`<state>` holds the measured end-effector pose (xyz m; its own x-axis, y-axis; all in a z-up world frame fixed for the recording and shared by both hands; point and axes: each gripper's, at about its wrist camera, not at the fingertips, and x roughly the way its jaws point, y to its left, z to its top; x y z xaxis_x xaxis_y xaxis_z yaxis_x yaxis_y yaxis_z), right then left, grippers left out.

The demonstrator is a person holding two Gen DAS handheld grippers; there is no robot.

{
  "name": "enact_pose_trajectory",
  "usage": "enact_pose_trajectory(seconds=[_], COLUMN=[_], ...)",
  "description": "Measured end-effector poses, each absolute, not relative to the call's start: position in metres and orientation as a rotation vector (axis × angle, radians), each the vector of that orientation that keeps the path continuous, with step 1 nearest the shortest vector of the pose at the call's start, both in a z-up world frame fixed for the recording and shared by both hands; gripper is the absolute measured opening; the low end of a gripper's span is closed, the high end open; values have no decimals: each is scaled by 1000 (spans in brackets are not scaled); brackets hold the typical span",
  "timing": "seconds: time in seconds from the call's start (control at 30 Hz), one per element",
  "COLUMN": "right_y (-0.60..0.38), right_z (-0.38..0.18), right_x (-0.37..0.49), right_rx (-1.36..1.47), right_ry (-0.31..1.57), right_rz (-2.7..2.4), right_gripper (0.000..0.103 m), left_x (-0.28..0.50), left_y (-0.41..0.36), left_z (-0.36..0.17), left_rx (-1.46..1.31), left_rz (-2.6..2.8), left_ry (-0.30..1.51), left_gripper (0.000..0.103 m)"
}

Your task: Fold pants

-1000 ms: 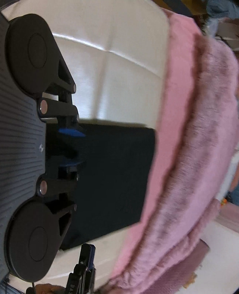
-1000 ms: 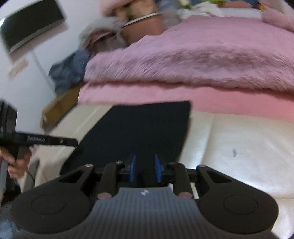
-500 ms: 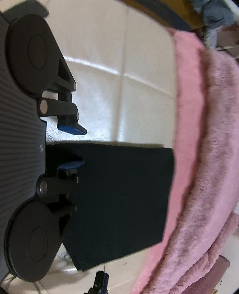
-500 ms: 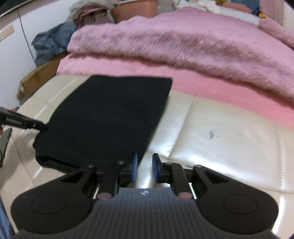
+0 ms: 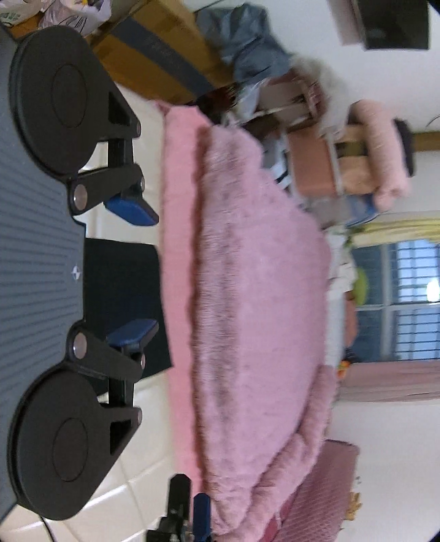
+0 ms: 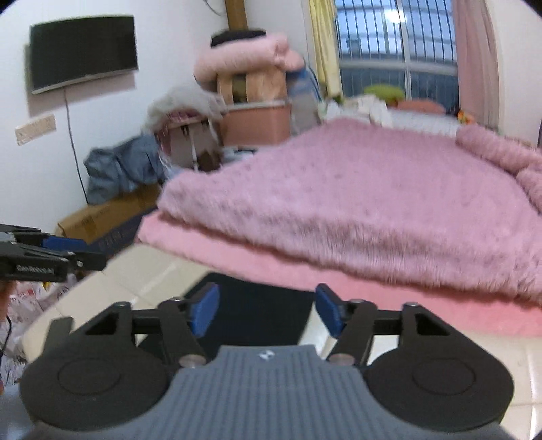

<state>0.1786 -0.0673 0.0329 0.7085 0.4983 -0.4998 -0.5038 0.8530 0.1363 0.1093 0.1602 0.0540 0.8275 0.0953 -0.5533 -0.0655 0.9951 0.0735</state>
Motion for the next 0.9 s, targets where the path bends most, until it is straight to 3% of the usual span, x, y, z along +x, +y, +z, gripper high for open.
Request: enact_pose_trajectory(seconds=[0.07, 0.13, 0.2, 0.43, 0.9], right_y=[-70, -73, -76, -81, -96], right_z=[47, 56, 62, 55, -14], right_x=[161, 142, 122, 60, 31], right_rx=[-4, 13, 23, -25, 39], right_ry=[520, 504, 490, 478, 700], right_rz=[558, 560, 563, 533, 420], right_gripper=[69, 72, 82, 82, 82], left_x=[98, 87, 79, 47, 31], left_y=[149, 139, 130, 104, 79], left_z=[63, 70, 71, 53, -10], left_rx=[55, 61, 73, 50, -17], left_rz=[115, 150, 191, 229, 144], left_ry=[560, 534, 519, 559, 734], left_gripper=[89, 89, 91, 97, 97])
